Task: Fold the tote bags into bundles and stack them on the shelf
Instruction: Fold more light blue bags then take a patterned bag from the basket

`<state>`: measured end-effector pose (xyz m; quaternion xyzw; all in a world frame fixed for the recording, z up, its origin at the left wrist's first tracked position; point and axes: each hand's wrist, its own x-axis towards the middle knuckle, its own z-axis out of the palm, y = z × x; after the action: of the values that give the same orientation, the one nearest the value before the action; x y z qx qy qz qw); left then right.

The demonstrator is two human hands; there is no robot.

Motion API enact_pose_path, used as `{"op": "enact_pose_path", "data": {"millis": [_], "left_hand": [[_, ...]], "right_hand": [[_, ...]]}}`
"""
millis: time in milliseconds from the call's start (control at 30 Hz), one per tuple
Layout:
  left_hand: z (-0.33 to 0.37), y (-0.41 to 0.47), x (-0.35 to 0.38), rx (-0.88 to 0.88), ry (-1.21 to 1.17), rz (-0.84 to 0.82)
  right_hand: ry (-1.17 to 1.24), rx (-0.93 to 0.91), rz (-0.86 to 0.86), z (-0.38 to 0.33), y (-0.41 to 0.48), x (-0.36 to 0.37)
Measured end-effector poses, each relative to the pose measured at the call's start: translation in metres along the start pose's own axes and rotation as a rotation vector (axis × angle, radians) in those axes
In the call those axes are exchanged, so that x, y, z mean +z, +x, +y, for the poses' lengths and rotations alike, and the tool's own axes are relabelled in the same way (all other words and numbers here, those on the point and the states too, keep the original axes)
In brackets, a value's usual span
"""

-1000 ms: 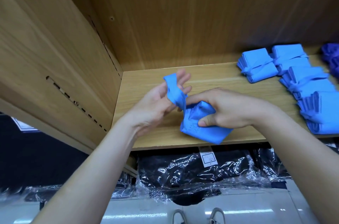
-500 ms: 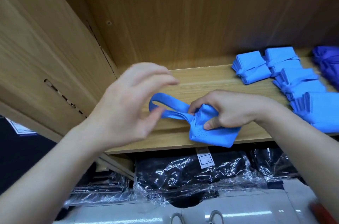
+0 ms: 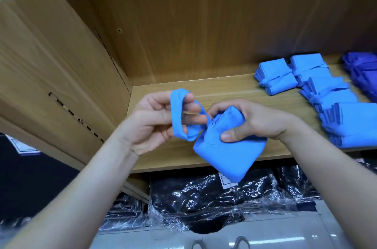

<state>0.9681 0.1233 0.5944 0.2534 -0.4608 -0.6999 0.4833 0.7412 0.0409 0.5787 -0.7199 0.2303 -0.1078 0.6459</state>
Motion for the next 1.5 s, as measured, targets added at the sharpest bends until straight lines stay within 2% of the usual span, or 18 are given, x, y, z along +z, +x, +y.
{"op": "enact_pose_path", "data": {"millis": [133, 300, 433, 500, 667, 733, 800, 900, 1000, 1067, 1100, 1167, 1233, 1267, 1300, 1333, 1400, 1500], "left_hand": [[-0.015, 0.008, 0.012, 0.071, -0.015, 0.249], [-0.023, 0.008, 0.002, 0.14, -0.128, 0.352], [-0.033, 0.004, -0.009, 0.065, -0.142, 0.305], [-0.037, 0.005, -0.012, 0.066, -0.107, 0.245], [-0.048, 0.011, -0.013, 0.077, -0.062, 0.142], [-0.051, 0.011, -0.014, 0.076, -0.051, 0.15], [-0.052, 0.008, -0.016, 0.069, -0.092, 0.238], [-0.048, 0.002, -0.021, -0.012, -0.066, 0.506], [-0.04, -0.008, -0.031, -0.006, 0.226, 0.736], [-0.02, -0.016, -0.025, 0.222, 0.6, 0.736], [-0.007, -0.018, -0.018, 0.359, 0.853, 0.619], [0.017, -0.015, 0.001, 0.499, 1.448, 0.23], [0.021, -0.003, 0.007, 0.499, 1.93, -0.083], [0.018, 0.004, 0.003, 0.476, 2.035, -0.172], [0.014, 0.008, -0.003, 0.439, 2.032, -0.21], [0.012, 0.01, -0.009, 0.359, 1.915, -0.185], [0.009, 0.006, -0.017, 0.109, 1.379, 0.042], [-0.012, 0.007, -0.031, -0.04, 0.704, 0.306]], "right_hand": [[0.005, 0.03, 0.011, 0.008, 0.002, 0.005], [-0.097, -0.023, 0.121, 0.013, -0.005, 0.008], [-0.617, -0.077, 0.132, 0.004, -0.003, 0.019], [-0.758, -0.057, 0.131, 0.001, 0.002, 0.024], [-0.569, -0.006, 0.187, 0.007, 0.014, 0.022], [-0.585, 0.012, 0.185, 0.011, 0.017, 0.024], [-0.54, -0.004, 0.207, 0.012, 0.018, 0.025], [-0.452, -0.016, 0.26, 0.008, 0.014, 0.021], [-0.475, 0.014, 0.26, 0.003, 0.009, 0.013], [-0.514, 0.05, 0.202, -0.002, 0.007, 0.009], [-0.532, 0.073, 0.173, -0.004, 0.006, 0.008], [-0.552, 0.113, 0.123, -0.007, 0.007, 0.005], [-0.551, 0.121, 0.078, -0.011, 0.008, 0.003], [-0.508, 0.118, 0.058, -0.013, 0.008, 0.002], [-0.433, 0.111, 0.046, -0.014, 0.007, 0.0], [-0.343, 0.1, 0.043, -0.014, 0.006, -0.003], [-0.162, 0.065, 0.061, -0.009, 0.003, -0.01], [0.195, -0.017, 0.072, 0.006, 0.003, -0.01]]}}
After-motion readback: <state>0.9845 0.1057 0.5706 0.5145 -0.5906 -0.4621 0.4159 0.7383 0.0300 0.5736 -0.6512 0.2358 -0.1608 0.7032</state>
